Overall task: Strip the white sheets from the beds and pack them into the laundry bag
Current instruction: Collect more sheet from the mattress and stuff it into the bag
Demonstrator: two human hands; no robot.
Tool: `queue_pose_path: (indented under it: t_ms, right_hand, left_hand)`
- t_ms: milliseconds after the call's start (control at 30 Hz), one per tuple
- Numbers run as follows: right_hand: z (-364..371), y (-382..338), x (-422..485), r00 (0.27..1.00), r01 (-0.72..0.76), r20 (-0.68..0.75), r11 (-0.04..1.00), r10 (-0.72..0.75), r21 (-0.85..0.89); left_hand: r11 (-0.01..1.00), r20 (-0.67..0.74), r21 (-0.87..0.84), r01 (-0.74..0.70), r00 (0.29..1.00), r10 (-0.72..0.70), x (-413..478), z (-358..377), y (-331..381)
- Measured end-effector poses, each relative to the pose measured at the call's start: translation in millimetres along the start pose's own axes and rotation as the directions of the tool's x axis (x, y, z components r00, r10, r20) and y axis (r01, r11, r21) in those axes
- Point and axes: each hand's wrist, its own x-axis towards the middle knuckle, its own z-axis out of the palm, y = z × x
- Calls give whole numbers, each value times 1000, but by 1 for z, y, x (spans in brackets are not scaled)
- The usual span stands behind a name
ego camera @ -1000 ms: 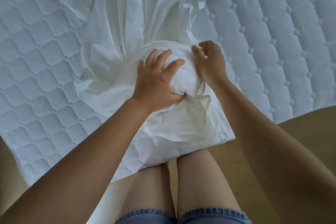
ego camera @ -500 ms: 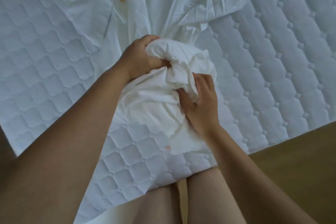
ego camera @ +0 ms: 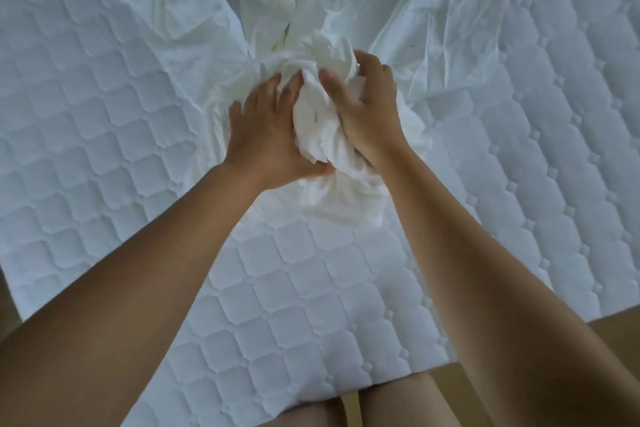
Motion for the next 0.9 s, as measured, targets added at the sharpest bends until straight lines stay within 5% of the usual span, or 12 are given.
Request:
queue_pose_path:
  t_ms: [133, 233, 467, 633, 900]
  right_hand:
    - [-21, 19, 12, 953, 59, 301, 945, 43, -322]
    - [-32, 33, 33, 913, 38, 384, 909, 136, -414]
    - [-17, 28, 38, 977, 44, 199, 850, 73, -525]
    - [-14, 25, 12, 980, -149, 48, 865, 195, -480]
    - [-30, 38, -52, 791, -565, 68, 769, 608, -299]
  left_hand:
    - [993, 85, -104, 47, 996, -38, 31, -14, -8]
    - [992, 112, -120, 48, 993, -34, 40, -16, -8]
    - [949, 101, -286, 137, 989, -112, 43, -22, -11]
    - [968, 90, -216, 130, 990, -113, 37, -26, 4]
    - [997, 222, -41, 69, 973, -59, 3, -16, 37]
